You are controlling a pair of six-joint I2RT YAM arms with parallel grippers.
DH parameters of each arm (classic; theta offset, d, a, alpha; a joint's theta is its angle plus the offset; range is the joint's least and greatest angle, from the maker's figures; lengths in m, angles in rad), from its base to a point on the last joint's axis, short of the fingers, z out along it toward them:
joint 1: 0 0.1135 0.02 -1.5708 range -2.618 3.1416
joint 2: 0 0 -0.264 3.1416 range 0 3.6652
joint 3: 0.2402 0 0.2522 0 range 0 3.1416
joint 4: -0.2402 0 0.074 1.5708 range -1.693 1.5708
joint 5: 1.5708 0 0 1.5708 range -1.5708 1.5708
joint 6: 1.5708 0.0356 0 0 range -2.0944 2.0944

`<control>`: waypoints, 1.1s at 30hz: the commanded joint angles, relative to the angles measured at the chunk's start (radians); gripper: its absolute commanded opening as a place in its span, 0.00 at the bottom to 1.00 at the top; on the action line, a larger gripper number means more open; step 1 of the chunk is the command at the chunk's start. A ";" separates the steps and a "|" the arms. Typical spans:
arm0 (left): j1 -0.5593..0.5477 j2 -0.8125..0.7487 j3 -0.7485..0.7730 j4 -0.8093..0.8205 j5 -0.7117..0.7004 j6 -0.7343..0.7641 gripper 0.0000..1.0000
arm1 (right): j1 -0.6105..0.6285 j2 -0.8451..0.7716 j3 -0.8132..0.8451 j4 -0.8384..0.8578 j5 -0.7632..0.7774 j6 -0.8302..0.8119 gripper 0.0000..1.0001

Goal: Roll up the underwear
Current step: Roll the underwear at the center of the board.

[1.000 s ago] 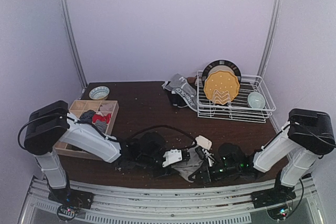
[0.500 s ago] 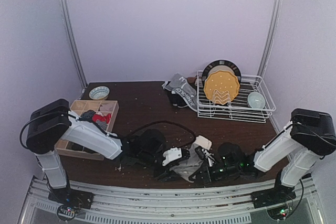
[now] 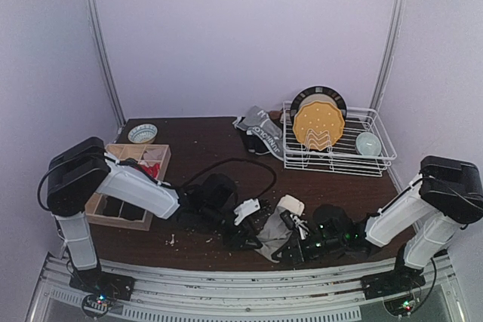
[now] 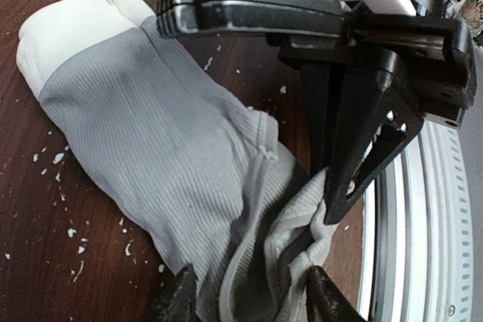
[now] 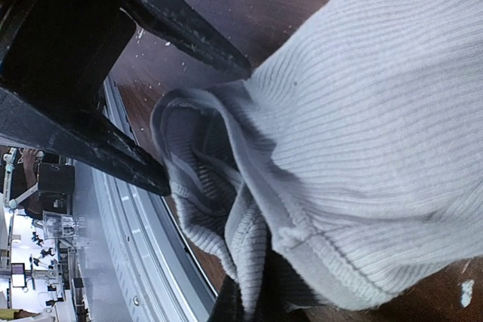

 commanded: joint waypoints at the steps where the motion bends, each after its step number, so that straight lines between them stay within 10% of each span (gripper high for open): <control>1: 0.004 0.029 0.030 0.015 0.069 -0.048 0.44 | 0.002 0.006 -0.011 -0.131 0.031 -0.018 0.00; 10: 0.004 0.054 0.050 -0.045 0.060 -0.061 0.01 | 0.032 -0.106 0.011 -0.254 0.088 -0.035 0.07; 22: 0.006 0.100 0.126 -0.182 0.055 -0.105 0.00 | 0.181 -0.462 0.186 -0.839 0.427 -0.242 0.38; 33: 0.035 0.201 0.251 -0.392 0.115 -0.140 0.00 | 0.299 -0.203 0.405 -0.887 0.595 -0.528 0.40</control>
